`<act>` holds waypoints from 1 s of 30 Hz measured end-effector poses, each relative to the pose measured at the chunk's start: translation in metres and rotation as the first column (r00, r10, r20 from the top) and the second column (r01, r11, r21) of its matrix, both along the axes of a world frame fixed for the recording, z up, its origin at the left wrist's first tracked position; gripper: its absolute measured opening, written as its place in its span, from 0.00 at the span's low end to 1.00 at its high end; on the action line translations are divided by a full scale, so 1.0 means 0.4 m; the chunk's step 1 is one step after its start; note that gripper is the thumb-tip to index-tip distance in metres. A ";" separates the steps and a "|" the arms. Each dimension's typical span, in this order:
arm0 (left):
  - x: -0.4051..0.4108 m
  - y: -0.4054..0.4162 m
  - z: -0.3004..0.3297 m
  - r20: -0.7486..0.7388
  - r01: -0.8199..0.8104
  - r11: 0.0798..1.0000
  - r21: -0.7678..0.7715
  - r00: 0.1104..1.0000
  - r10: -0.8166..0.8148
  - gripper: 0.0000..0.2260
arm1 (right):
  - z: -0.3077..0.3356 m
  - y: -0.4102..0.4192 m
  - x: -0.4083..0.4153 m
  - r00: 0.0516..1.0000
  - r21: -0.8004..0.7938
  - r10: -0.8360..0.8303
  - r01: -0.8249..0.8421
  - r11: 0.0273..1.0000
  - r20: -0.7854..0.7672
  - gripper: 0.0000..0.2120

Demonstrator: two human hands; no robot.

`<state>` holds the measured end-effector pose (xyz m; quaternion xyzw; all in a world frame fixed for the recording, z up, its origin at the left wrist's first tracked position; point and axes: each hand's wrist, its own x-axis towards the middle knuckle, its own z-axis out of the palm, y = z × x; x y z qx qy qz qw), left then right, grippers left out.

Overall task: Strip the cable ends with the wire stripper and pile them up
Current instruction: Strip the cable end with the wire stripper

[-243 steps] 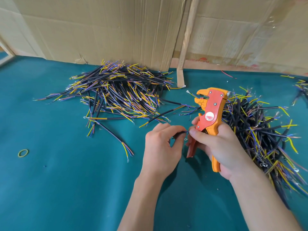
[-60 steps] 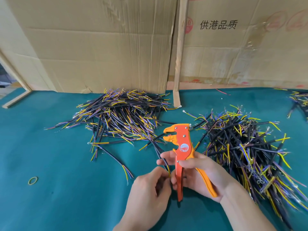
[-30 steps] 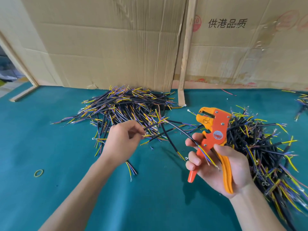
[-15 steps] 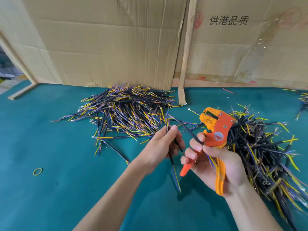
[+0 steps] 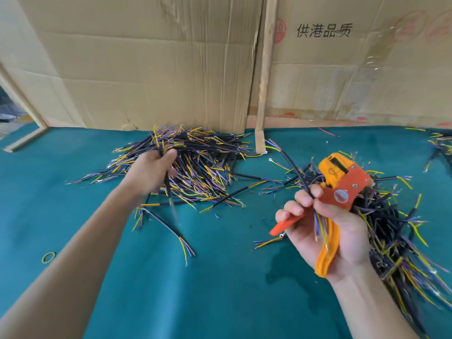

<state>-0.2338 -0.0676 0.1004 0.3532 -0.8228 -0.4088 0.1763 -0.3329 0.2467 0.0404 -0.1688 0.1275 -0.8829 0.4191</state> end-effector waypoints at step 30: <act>-0.056 0.346 -0.001 -0.685 0.266 0.828 0.493 0.705 0.181 0.03 | 0.011 -0.043 0.082 0.947 0.390 0.192 -0.080 0.918 -0.258 0.21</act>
